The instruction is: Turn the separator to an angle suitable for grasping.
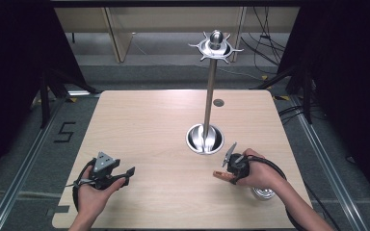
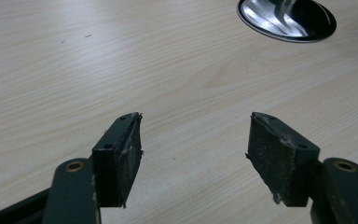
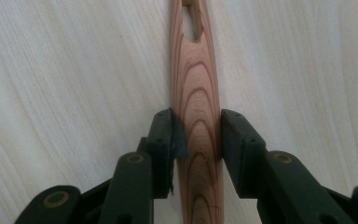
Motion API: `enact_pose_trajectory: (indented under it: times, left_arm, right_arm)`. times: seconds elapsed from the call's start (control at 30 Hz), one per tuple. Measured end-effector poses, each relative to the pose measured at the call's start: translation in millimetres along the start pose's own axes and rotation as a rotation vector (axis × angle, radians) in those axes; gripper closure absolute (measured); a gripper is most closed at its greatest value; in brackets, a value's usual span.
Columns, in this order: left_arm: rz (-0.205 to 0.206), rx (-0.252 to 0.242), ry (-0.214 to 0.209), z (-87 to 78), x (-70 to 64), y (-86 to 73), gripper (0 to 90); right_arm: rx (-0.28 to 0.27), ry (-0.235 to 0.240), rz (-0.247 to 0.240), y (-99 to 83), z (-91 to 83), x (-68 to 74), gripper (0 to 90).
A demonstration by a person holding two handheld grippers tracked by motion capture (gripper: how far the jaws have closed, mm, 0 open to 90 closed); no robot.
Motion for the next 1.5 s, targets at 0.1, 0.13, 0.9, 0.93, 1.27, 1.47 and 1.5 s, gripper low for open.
enact_pose_trajectory:
  times: [0.1,0.13,0.9,0.93,1.27,1.47,1.5]
  left_arm:
    - [0.016,-0.006,-0.010,0.9,1.1,0.4,34.1]
    - [0.018,0.001,-0.007,0.3,1.3,0.3,34.1]
    - [0.030,-0.024,-0.016,0.9,0.7,1.3,34.5]
    - [0.027,-0.025,-0.016,0.9,0.5,1.3,34.5]
    - [0.028,-0.026,-0.009,0.0,0.2,1.7,34.5]
    - [0.035,-0.029,-0.018,1.2,1.0,1.8,34.5]
    - [0.028,-0.025,-0.018,1.1,0.4,1.8,34.5]
  right_arm:
    - [0.015,-0.005,0.015,-0.3,-0.8,2.1,68.0]
    - [0.005,0.005,0.001,-0.4,-0.5,1.8,68.1]
    - [-0.556,-0.172,0.258,-65.1,-54.9,0.7,68.7]
    - [-0.554,-0.169,0.270,-67.7,-58.5,1.3,68.6]
    - [-0.719,-0.244,0.340,-73.9,-75.3,1.0,68.7]
    - [-0.832,-0.247,0.406,-70.3,-88.6,3.4,68.7]
    - [-0.874,-0.255,0.400,-68.8,-92.5,3.6,68.6]
Point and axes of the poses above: each handheld gripper's, and its own axes: z roughly forward along the jaws, y roughly out of its top, x roughly to its left, the point moved 1 cm from there along z, roughly forward along the jaws, and after that the axes turned 3 degrees about -x, right-handed, at the moved point
